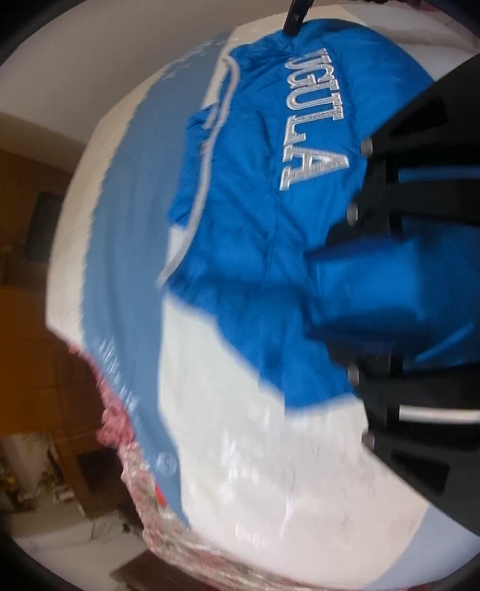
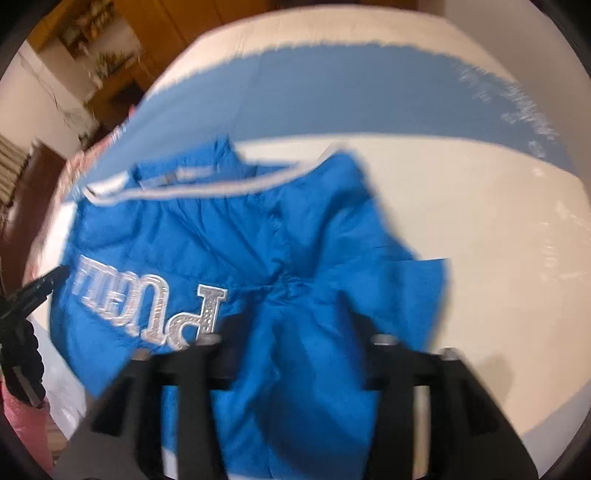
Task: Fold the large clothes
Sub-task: 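Lay the folded hem down on the jacket and open both grippers, then grasp the jacket side with both grippers and fold it over the lettered back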
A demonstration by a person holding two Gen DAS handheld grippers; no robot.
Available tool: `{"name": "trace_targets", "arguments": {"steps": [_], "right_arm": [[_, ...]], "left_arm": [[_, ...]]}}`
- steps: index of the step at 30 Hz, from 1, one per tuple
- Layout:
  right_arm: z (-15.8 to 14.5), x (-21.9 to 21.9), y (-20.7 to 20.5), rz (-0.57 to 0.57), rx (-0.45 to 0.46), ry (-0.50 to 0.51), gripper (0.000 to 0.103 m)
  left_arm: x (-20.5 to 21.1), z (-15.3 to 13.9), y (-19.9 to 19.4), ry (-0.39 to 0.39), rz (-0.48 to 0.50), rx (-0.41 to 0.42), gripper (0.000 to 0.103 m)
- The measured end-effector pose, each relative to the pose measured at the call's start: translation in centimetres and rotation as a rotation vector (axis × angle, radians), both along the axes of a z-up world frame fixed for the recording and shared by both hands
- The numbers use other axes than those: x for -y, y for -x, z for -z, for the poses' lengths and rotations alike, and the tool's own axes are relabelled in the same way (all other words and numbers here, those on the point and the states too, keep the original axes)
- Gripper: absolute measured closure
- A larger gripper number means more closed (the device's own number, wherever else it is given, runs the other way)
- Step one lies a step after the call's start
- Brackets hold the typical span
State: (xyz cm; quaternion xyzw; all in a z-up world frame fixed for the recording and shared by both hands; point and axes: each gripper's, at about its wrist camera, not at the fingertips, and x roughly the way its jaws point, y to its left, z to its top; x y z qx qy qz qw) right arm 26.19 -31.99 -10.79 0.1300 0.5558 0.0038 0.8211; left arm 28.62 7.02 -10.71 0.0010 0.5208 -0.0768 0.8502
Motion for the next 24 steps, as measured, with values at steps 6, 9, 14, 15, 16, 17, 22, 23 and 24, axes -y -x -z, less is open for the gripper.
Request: {"name": "trace_targets", "arguments": {"steps": [6, 9, 14, 15, 16, 17, 22, 23, 24], "right_arm": [[0.5, 5.2, 2.2, 0.090, -0.043, -0.103, 0.026], [2.6, 5.8, 2.4, 0.087, -0.086, -0.158, 0.023], [5.5, 5.7, 1.8, 0.073, -0.138, -0.221, 0.021], [5.7, 5.6, 1.6, 0.072, -0.142, -0.230, 0.020], [6.2, 5.6, 1.3, 0.071, -0.148, -0.244, 0.020], [6.5, 5.6, 1.0, 0.068, -0.154, -0.257, 0.019], [8.0, 4.9, -0.3, 0.057, -0.163, -0.305, 0.011], [7.9, 4.5, -0.6, 0.047, -0.156, -0.286, 0.012], [7.7, 4.3, -0.7, 0.040, -0.153, -0.276, 0.018]], "left_arm": [[-5.1, 0.1, 0.5, 0.007, -0.047, -0.040, 0.034], [-5.7, 1.4, 0.7, 0.045, -0.047, -0.068, 0.028], [-5.3, 3.1, 0.2, 0.057, -0.047, -0.077, 0.025], [-5.1, 3.2, -0.1, 0.059, -0.044, -0.078, 0.024], [-4.9, 3.5, -0.4, 0.060, -0.039, -0.083, 0.024], [-4.7, 3.8, -0.8, 0.063, -0.039, -0.086, 0.023], [-4.2, 5.8, -2.5, 0.158, -0.052, -0.147, 0.021], [-3.9, 6.1, -2.7, 0.167, -0.055, -0.154, 0.021], [-3.5, 6.1, -2.8, 0.167, -0.053, -0.152, 0.022]]}}
